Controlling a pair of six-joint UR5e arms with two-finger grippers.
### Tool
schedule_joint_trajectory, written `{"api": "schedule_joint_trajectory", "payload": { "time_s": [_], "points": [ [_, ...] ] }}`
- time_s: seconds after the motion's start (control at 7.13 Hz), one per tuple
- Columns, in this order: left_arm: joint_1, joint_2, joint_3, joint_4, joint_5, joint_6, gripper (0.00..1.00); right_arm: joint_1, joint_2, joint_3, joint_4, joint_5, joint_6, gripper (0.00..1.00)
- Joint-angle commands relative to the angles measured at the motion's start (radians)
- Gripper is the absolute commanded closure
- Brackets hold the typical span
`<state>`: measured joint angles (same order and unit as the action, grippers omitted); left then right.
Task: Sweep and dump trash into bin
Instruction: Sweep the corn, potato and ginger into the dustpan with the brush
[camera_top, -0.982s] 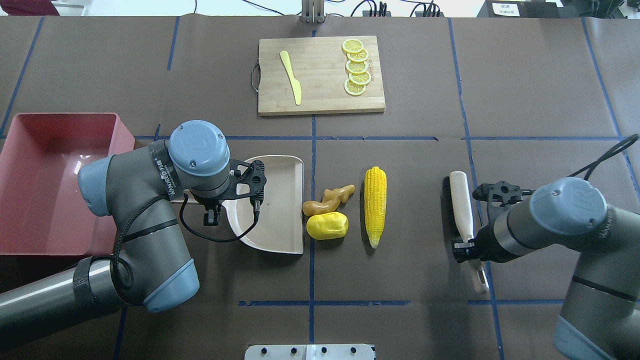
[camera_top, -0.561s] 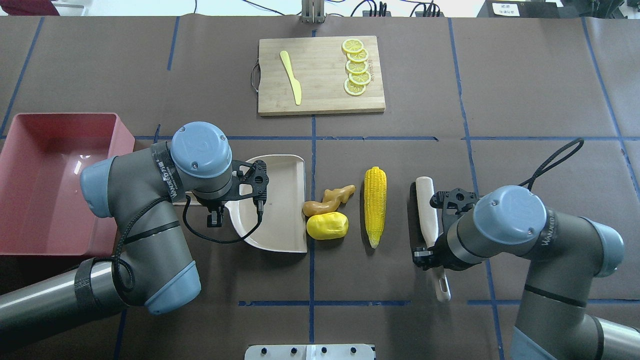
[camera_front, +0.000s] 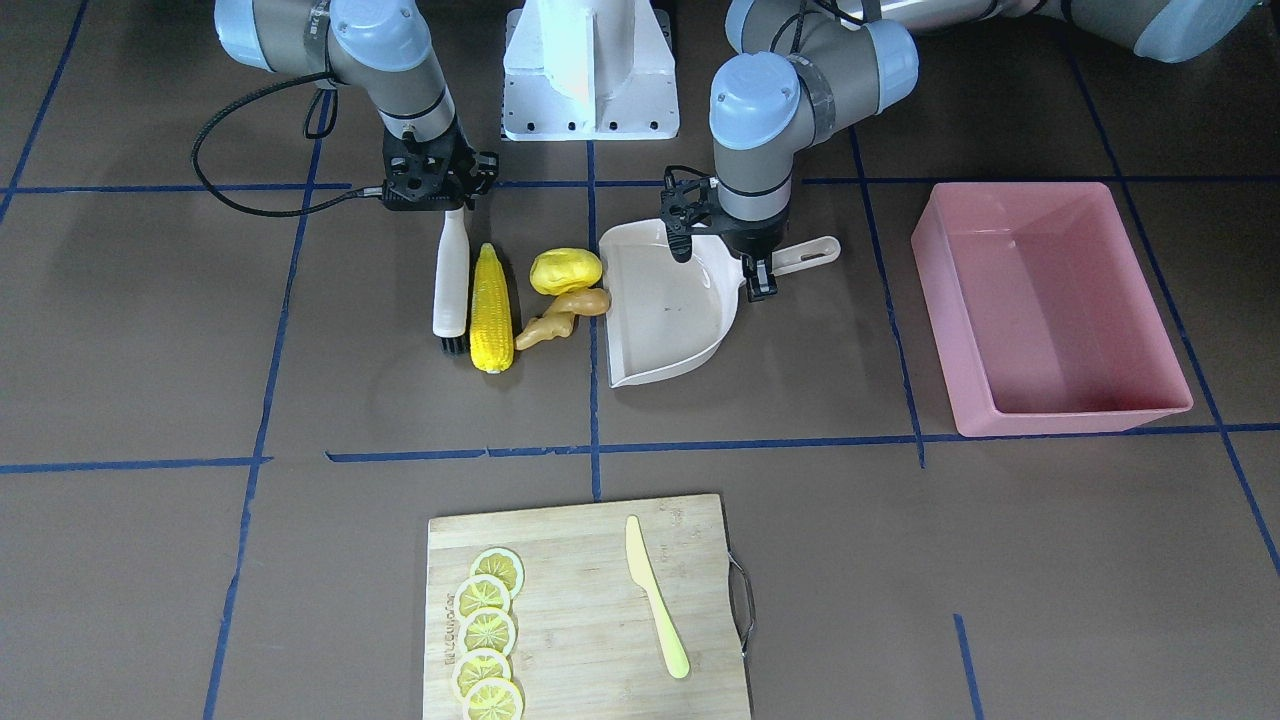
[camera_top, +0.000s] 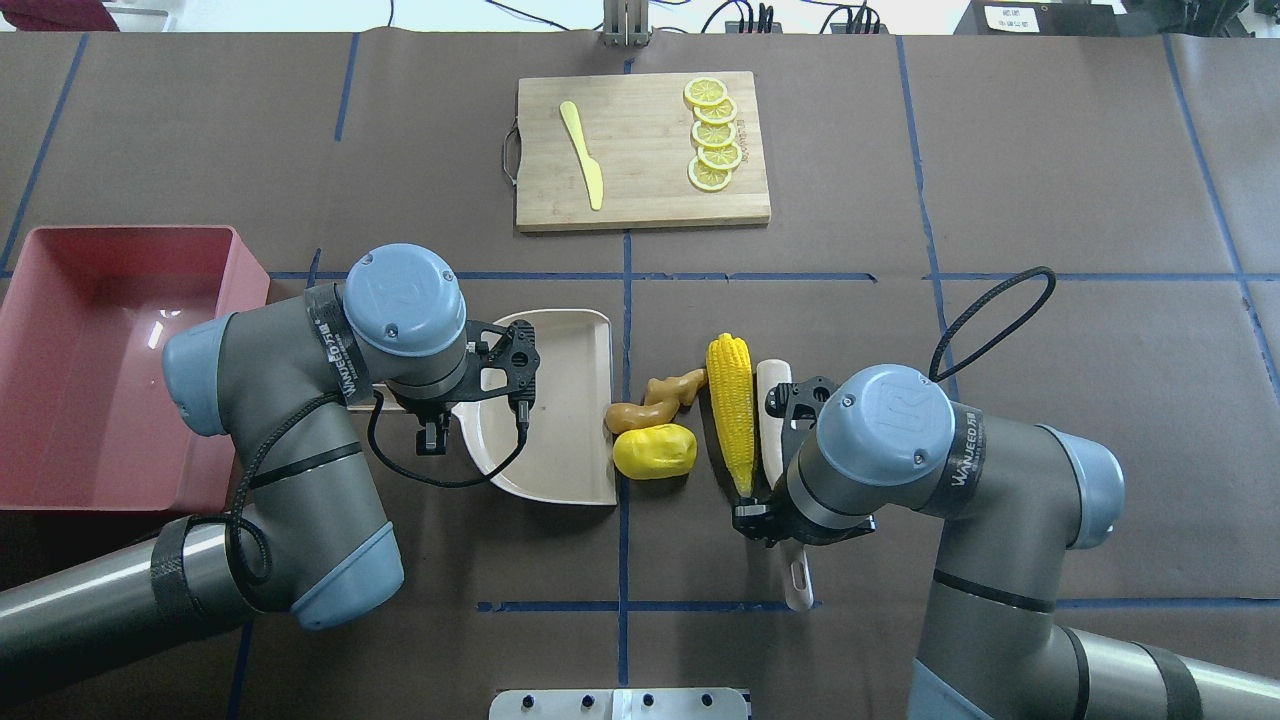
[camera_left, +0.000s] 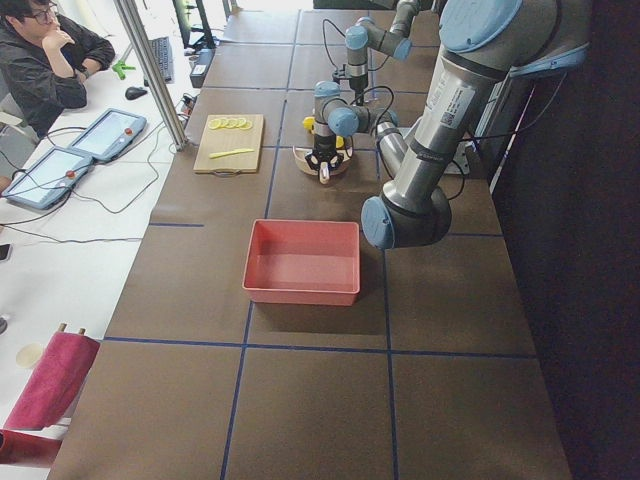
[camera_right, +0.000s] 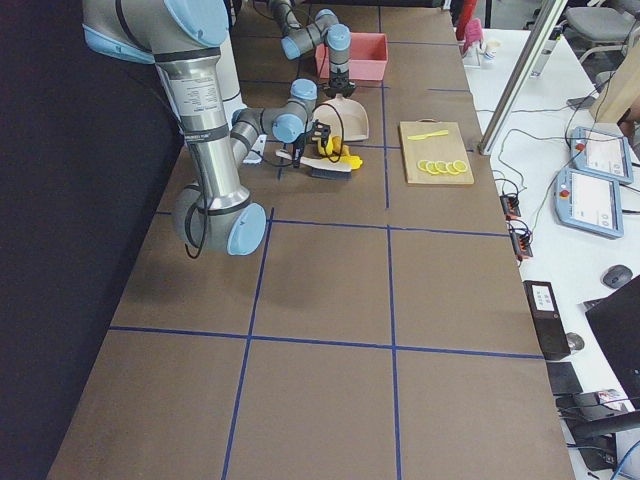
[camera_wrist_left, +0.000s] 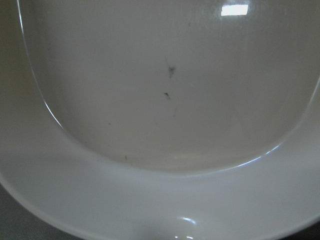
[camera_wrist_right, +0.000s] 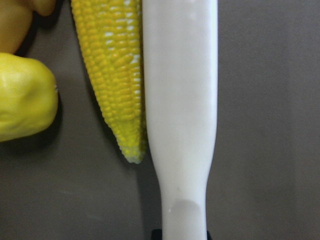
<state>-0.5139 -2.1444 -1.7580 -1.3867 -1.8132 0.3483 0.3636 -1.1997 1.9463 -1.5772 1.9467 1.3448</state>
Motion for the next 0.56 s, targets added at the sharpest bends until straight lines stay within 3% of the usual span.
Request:
{"api": "schedule_joint_trajectory", "payload": {
  "time_s": [0.0,0.42],
  "points": [
    [0.0,0.0,-0.001,0.0,0.0,0.0,1.0,-0.02,0.05,-0.036,0.002,-0.002,0.023,1.0],
    [0.0,0.0,-0.001,0.0,0.0,0.0,1.0,-0.043,0.087,-0.04,0.008,-0.026,0.037,1.0]
  ]
}}
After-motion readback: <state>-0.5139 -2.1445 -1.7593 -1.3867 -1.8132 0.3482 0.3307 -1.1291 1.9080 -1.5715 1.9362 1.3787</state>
